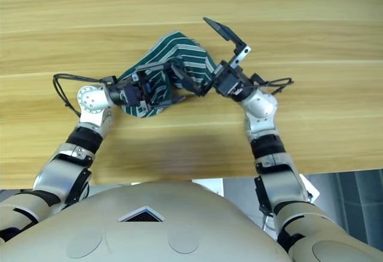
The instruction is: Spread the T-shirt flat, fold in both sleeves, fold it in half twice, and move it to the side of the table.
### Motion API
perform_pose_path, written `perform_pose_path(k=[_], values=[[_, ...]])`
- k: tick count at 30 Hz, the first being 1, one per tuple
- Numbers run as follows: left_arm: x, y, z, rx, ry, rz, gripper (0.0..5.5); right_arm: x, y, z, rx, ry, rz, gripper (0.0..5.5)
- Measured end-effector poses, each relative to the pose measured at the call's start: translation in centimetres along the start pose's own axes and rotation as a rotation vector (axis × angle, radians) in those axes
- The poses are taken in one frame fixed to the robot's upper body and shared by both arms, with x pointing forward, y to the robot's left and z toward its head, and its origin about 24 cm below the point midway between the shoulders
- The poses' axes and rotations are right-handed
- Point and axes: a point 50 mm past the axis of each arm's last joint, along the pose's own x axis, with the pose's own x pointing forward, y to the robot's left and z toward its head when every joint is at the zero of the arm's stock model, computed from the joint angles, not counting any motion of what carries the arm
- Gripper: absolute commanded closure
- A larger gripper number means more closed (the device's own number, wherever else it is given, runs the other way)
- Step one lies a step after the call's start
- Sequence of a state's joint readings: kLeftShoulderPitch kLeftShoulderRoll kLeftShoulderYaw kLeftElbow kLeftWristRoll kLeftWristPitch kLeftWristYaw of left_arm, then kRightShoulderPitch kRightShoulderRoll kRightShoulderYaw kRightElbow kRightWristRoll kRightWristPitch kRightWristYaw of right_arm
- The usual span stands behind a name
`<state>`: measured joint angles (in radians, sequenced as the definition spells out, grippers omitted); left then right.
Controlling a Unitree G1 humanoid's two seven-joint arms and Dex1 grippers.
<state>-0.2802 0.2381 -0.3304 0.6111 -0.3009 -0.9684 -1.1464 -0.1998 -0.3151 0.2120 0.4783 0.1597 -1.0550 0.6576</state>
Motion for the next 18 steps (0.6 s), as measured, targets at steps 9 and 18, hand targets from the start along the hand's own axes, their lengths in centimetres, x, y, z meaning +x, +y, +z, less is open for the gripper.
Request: perform_pose_path(k=[9,18], values=[[-0.2,0.0,-0.1,-0.009,0.013,0.007,1.98,0.1,0.4,-0.4,-0.016,0.014,-0.002,0.1],[-3.2,1.5,0.0,0.113,0.155,0.059,1.98,-3.0,-3.5,-0.6,-0.186,0.172,-0.038,0.1]])
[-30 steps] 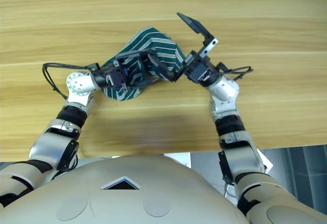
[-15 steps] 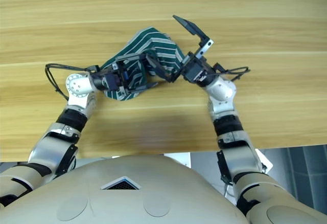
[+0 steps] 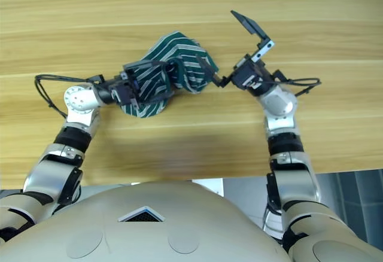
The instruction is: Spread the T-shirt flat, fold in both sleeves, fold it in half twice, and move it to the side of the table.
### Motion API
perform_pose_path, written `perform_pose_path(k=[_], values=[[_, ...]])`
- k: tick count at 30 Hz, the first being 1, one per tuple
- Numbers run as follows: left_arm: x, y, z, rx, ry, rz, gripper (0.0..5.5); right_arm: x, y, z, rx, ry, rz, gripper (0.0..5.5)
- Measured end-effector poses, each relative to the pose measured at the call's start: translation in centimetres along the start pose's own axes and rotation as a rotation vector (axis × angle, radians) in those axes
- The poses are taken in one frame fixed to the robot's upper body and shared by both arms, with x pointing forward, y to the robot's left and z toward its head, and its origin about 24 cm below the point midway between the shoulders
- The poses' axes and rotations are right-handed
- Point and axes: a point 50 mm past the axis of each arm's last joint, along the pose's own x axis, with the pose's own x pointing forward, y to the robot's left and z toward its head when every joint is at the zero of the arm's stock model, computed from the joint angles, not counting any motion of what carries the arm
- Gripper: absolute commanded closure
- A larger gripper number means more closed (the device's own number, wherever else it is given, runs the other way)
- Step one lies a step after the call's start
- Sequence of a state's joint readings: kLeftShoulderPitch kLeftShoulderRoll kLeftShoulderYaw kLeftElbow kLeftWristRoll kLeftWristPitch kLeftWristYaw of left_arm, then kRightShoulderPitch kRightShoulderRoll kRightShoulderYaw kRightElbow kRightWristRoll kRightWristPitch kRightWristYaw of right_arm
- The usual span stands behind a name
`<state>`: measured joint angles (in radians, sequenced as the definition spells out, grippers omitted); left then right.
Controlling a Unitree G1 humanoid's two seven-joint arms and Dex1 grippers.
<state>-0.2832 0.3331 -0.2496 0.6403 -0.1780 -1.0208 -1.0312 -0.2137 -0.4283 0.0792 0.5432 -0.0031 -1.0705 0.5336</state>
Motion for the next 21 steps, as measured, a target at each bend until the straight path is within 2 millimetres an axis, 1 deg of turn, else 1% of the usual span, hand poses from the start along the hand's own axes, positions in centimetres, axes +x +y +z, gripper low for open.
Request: perform_pose_path(k=[3,5,8,12,15,17,19,21], values=[[-1.0,1.3,-0.2,0.043,0.057,0.031,1.98,-0.6,-1.0,0.0,-0.059,0.026,0.007,0.1],[-1.3,1.4,-0.2,0.06,0.082,0.015,1.98,-0.9,-1.2,-0.2,-0.106,0.064,0.037,0.1],[-2.6,0.8,-0.1,0.094,0.134,-0.05,1.98,-0.7,-0.2,-1.1,-0.177,0.156,0.151,0.1],[-4.0,-0.4,1.0,0.121,0.167,-0.136,1.98,0.7,1.2,-3.0,-0.354,0.287,0.359,0.1],[-4.5,-0.8,1.3,0.133,0.215,-0.197,1.98,1.1,2.1,-3.9,-0.438,0.324,0.437,0.1],[-4.7,-0.7,1.2,0.151,0.249,-0.218,1.98,1.5,2.1,-4.2,-0.481,0.333,0.45,0.1],[-5.1,-0.9,0.7,0.187,0.318,-0.255,1.98,1.9,1.7,-4.5,-0.543,0.345,0.461,0.1],[-5.7,-1.0,-0.1,0.216,0.405,-0.282,1.98,2.2,1.8,-4.6,-0.575,0.339,0.47,0.1]])
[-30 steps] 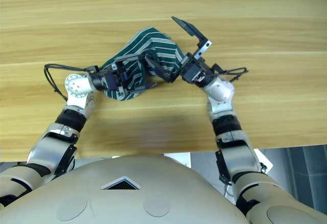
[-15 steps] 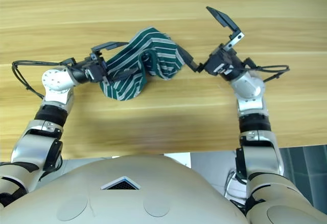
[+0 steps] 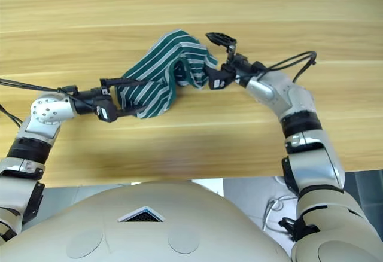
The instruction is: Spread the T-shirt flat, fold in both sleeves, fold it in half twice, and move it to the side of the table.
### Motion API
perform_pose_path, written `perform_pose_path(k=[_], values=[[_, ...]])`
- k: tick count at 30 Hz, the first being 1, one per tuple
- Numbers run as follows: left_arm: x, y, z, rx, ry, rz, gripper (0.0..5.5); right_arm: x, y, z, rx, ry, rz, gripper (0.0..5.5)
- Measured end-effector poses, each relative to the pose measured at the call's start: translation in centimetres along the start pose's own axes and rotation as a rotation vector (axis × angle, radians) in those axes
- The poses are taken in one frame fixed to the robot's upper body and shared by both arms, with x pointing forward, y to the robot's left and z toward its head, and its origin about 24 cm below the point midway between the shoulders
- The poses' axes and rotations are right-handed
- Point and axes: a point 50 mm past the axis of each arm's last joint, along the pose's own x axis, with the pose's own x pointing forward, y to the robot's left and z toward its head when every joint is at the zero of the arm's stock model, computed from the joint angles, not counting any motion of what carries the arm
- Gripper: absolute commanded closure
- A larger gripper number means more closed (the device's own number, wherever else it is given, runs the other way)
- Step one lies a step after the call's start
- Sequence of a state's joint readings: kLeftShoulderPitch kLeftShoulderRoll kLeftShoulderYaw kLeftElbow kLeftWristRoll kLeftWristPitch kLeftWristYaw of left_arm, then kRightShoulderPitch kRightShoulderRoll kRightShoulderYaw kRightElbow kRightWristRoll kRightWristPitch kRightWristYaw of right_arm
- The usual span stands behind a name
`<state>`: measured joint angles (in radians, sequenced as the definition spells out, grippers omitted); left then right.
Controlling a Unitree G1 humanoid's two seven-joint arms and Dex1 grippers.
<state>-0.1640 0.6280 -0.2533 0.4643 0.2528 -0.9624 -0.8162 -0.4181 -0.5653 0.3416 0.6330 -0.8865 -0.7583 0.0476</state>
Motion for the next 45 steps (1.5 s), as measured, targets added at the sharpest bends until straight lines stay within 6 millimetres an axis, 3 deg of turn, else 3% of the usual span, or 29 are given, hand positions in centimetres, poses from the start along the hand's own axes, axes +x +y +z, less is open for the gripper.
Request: perform_pose_path(k=[4,10,17,22,30,34,37,41,43,45], values=[[-0.3,1.8,-2.2,0.135,0.185,0.016,1.98,0.2,0.1,0.3,-0.024,-0.013,0.013,0.1],[-0.3,1.6,-2.0,0.195,0.199,-0.069,1.98,-0.6,0.0,0.1,-0.077,-0.015,0.051,0.1],[-4.2,2.6,-3.0,0.167,0.366,-0.147,1.98,-4.2,-0.4,-2.4,-0.118,0.101,0.112,0.1],[-5.5,3.3,-3.9,0.171,0.451,-0.134,1.98,-6.3,-0.4,-2.9,-0.103,0.144,0.114,0.1],[-5.9,2.5,-3.0,0.057,0.342,-0.11,1.98,-7.6,-1.9,-0.5,-0.031,0.047,0.038,0.1],[-7.4,4.0,-2.7,0.034,0.331,-0.023,1.98,-8.8,-3.3,0.6,0.041,-0.01,-0.03,0.1],[-8.9,5.2,-2.7,0.066,0.374,0.01,1.98,-9.2,-2.6,2.1,0.082,-0.078,-0.001,0.1],[-8.5,5.6,-1.6,0.126,0.331,0.037,1.98,-9.6,-1.3,3.9,0.116,-0.161,0.066,0.1],[-7.8,4.9,-0.2,0.132,0.257,0.017,1.98,-9.7,-0.6,4.7,0.135,-0.176,0.126,0.1],[-6.4,2.9,1.1,0.102,0.164,-0.066,1.98,-9.8,0.3,5.0,0.156,-0.17,0.202,0.1]])
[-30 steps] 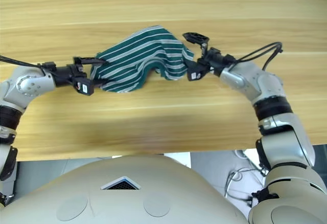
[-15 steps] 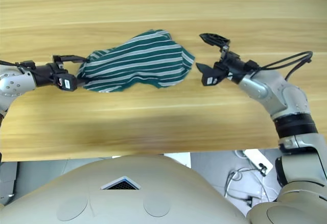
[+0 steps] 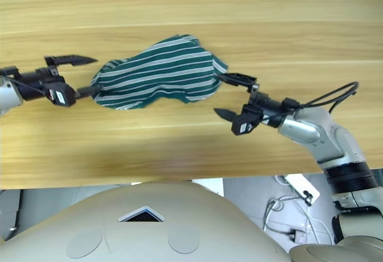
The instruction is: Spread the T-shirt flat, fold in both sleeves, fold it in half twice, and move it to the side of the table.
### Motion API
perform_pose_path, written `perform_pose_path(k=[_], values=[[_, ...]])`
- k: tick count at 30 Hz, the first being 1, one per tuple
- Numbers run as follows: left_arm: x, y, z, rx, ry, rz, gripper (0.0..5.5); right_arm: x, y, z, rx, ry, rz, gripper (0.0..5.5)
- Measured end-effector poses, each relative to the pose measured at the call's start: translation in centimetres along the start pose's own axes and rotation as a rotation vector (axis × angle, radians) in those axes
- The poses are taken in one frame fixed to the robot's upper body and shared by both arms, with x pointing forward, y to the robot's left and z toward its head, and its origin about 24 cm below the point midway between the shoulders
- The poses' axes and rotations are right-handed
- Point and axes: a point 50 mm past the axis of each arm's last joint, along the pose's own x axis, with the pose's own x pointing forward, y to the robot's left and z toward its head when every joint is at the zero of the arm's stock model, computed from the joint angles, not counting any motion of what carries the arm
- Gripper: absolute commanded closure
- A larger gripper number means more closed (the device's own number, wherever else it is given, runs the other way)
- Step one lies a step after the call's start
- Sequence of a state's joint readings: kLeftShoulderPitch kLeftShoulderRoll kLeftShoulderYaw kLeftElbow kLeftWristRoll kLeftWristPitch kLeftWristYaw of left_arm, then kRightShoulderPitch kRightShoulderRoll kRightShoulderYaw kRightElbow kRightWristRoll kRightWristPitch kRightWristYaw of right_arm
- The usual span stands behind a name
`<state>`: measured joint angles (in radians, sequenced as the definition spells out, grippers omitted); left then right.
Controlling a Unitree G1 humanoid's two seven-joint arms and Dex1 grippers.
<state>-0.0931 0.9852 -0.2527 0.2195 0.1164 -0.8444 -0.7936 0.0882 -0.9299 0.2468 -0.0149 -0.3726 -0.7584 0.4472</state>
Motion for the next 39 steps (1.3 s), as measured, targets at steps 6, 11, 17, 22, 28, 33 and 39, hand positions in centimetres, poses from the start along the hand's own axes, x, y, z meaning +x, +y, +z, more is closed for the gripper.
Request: perform_pose_path(k=[6,11,17,22,28,33,39], values=[[1.9,-3.8,1.7,-0.074,-0.084,-0.194,1.98,1.0,0.5,-1.2,-0.033,0.112,0.117,0.1],[2.7,-4.0,0.9,-0.045,-0.031,-0.175,1.94,2.5,-0.1,-2.3,-0.081,0.184,0.106,0.31],[2.9,-3.3,0.0,0.003,0.028,-0.149,1.94,3.9,0.0,-3.1,-0.101,0.217,0.095,1.42],[2.8,-3.0,-0.4,0.012,0.048,-0.143,2.11,4.5,0.2,-3.2,-0.096,0.212,0.107,2.34],[2.7,-2.8,-0.4,0.021,0.072,-0.18,2.99,5.4,0.6,-2.8,-0.081,0.179,0.11,3.42],[2.6,-2.9,-0.5,0.013,0.099,-0.211,3.86,5.6,1.2,-2.7,-0.067,0.165,0.126,4.42],[2.6,-3.0,-0.4,0.007,0.11,-0.238,4.91,5.7,1.6,-2.9,-0.051,0.161,0.139,5.5]])
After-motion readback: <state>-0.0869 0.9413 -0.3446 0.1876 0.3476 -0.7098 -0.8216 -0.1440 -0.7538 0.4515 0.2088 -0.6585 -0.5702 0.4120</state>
